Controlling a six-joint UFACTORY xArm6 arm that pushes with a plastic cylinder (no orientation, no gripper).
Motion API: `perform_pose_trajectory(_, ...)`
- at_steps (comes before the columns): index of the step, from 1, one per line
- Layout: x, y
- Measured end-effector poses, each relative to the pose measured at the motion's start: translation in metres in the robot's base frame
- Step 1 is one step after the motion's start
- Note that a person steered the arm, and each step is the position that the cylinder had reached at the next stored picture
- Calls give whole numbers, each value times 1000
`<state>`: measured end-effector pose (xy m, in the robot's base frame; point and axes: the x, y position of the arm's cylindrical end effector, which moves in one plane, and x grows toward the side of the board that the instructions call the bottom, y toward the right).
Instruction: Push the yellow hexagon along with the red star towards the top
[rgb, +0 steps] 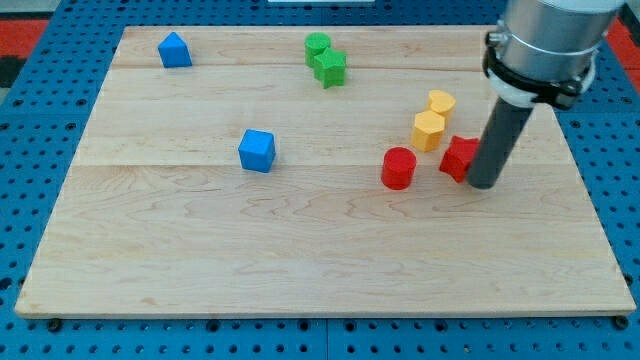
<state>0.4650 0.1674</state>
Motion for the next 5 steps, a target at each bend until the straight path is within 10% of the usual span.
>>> perform_pose_trajectory(5, -76, -80)
